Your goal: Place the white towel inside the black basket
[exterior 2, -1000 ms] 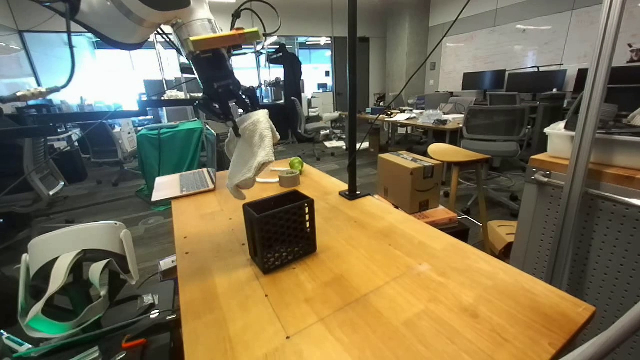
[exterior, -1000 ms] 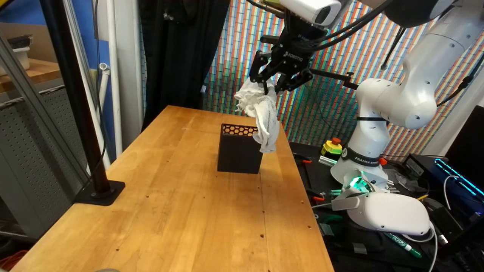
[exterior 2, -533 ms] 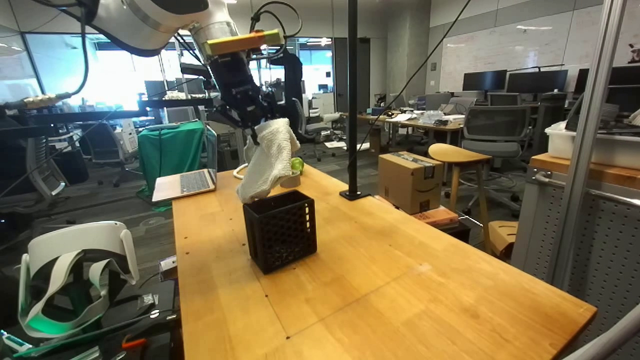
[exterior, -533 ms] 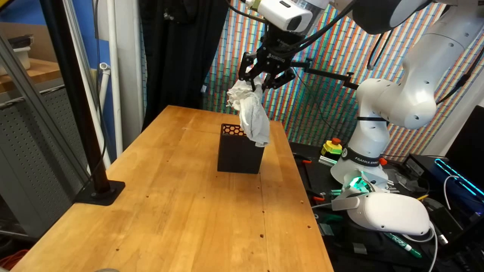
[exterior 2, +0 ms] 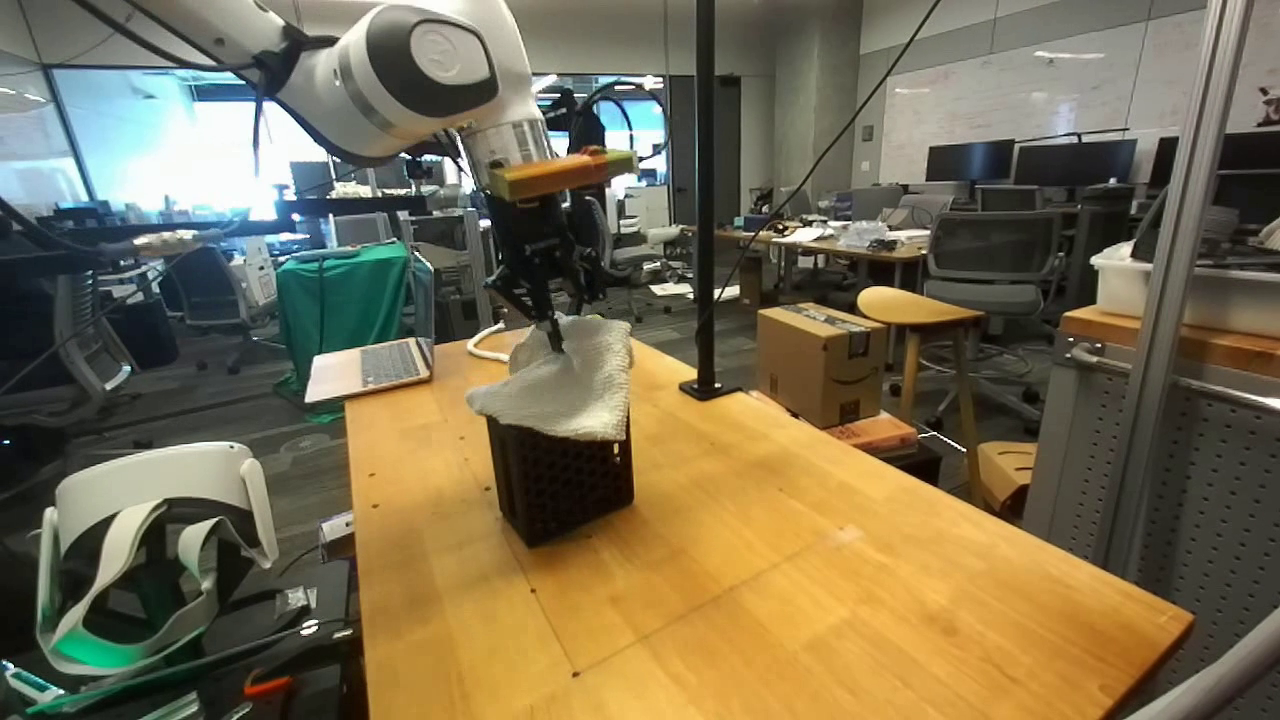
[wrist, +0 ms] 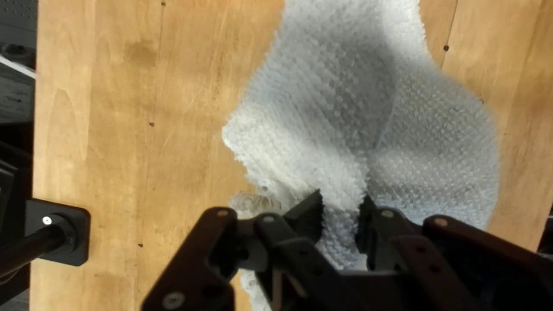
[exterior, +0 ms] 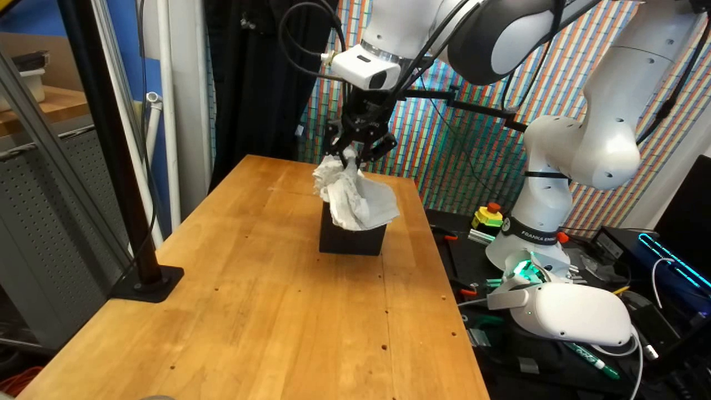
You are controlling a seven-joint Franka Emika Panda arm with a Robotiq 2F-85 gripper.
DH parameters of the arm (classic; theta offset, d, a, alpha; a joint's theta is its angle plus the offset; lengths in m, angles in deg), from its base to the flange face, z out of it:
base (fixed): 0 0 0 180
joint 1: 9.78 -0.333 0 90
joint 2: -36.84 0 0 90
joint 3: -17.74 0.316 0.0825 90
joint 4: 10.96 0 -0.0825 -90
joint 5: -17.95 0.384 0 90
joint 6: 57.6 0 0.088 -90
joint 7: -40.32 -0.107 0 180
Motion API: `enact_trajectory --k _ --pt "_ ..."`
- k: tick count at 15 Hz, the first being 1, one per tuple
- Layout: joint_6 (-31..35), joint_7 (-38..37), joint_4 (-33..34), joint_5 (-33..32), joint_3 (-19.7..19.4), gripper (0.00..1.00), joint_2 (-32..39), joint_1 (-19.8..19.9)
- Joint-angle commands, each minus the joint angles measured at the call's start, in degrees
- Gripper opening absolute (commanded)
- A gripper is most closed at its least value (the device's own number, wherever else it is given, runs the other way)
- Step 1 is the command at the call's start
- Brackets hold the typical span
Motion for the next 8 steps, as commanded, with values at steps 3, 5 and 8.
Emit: enact_trajectory --k 3,5,8 --pt "3.8 6.4 0.8 7.93 0.88 0.17 6.01 0.8" --pt "4.68 7.86 0.44 10.18 1.45 0.17 7.1 0.85" --pt "4.9 9.39 0.29 13.03 1.89 0.16 7.38 0.87"
